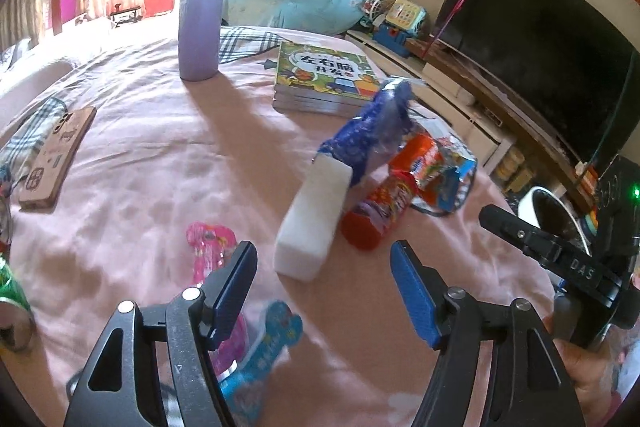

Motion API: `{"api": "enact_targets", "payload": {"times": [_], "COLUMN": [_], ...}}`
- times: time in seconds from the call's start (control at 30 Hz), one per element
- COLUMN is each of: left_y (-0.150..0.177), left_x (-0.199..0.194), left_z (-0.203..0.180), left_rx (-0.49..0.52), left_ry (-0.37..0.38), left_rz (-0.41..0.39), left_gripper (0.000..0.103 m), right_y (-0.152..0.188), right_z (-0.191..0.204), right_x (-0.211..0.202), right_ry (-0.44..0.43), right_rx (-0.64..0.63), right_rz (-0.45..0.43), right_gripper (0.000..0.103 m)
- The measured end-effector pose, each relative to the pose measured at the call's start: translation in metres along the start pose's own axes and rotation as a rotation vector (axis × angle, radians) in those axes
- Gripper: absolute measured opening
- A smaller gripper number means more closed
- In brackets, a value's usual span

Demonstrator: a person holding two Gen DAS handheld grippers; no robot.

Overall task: Collect trash
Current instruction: 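Grasp the white foam block with the left gripper while the right gripper grasps a crumpled wrapper, then carry foam block and wrapper over the trash bin and open both grippers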

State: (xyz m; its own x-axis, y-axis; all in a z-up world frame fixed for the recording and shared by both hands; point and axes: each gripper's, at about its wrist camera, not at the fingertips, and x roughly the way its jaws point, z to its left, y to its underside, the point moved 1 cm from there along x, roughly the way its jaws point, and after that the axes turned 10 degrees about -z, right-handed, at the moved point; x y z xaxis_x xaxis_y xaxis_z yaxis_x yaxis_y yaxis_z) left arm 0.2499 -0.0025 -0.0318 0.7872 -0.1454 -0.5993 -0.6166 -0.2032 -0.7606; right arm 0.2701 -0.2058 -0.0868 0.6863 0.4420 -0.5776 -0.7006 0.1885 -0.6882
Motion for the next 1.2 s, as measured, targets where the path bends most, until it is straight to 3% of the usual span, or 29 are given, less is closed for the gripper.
{"api": "enact_targets", "payload": {"times": [0.33, 0.4, 0.47, 0.5, 0.53, 0.57, 0.87, 1.2], "left_y": [-0.004, -0.003, -0.002, -0.001, 0.000, 0.000, 0.006, 0.029], "left_x": [0.042, 0.047, 0.052, 0.053, 0.053, 0.051, 0.023, 0.005], "left_z": [0.006, 0.007, 0.006, 0.005, 0.005, 0.004, -0.017, -0.062], "left_rx": [0.014, 0.012, 0.014, 0.016, 0.019, 0.025, 0.039, 0.077], "left_ry": [-0.008, 0.000, 0.008, 0.014, 0.015, 0.014, 0.101, 0.215], "left_rz": [0.037, 0.046, 0.056, 0.062, 0.064, 0.056, 0.004, 0.036], "left_gripper": [0.066, 0.060, 0.048, 0.036, 0.035, 0.034, 0.032, 0.032], "right_y": [-0.013, -0.015, -0.016, -0.016, -0.016, -0.015, -0.009, 0.011], "right_z": [-0.006, -0.006, -0.003, -0.002, -0.001, 0.001, -0.001, -0.022], "right_x": [0.045, 0.051, 0.056, 0.058, 0.059, 0.058, 0.015, -0.050], "right_ry": [0.012, 0.011, 0.009, 0.005, 0.002, 0.002, -0.031, -0.015], "right_rx": [0.007, 0.008, 0.003, -0.002, -0.008, -0.017, -0.020, 0.016], "right_rz": [0.035, 0.040, 0.043, 0.046, 0.048, 0.048, 0.002, -0.044], "right_gripper": [0.062, 0.056, 0.039, 0.032, 0.015, 0.005, 0.001, 0.001]}}
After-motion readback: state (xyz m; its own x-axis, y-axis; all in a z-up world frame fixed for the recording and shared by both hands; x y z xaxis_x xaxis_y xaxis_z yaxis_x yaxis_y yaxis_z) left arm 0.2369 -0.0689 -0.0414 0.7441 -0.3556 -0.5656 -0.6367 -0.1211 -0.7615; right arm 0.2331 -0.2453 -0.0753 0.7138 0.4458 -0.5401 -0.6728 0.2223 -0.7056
